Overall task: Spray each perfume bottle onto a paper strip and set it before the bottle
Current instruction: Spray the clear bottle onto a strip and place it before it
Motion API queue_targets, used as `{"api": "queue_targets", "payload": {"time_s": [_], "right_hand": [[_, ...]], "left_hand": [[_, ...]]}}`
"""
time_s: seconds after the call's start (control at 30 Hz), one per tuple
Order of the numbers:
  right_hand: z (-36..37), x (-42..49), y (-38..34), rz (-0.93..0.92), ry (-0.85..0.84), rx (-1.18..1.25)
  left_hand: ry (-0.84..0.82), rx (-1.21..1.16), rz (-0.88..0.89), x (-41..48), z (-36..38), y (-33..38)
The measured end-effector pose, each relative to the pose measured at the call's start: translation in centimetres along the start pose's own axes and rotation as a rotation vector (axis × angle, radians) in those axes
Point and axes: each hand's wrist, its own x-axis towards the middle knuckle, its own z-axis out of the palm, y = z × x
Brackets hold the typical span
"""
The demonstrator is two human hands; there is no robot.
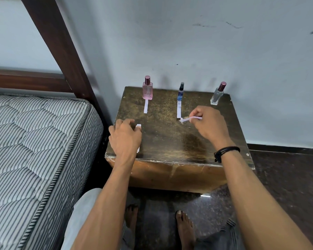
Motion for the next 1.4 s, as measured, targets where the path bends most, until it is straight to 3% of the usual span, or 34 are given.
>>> {"api": "queue_targets", "payload": {"time_s": [0.1, 0.37, 0.43, 0.67, 0.9, 1.4], "right_hand": [[0.2, -0.2, 0.2, -0.080, -0.081, -0.205], [-0.5, -0.1, -0.2, -0.003, -0.509, -0.289], [-0.6, 0.1, 0.1, 0.013, -0.511, -0.215], [0.5, 0.7, 1.3, -0.002, -0.264, -0.113], [1.6, 0.6, 1.1, -0.135, -0.352, -0.250], [2.2, 0.9, 1.5, -0.085, -0.446, -0.343]], "left_hand": [[0.008, -0.006, 0.012, -0.1, -0.3, 0.4], [-0.008, -0.077, 0.020, -0.2, -0.7, 0.8], [-0.011, -0.083, 0.028, -0.2, -0.7, 0.8], [-0.014, -0.088, 0.098, -0.6, -0.5, 1.4], [-0.046, -0.075, 0.131, -0.7, -0.5, 1.8], [-0.081, -0.096, 0.170, -1.1, -0.1, 2.1]]}}
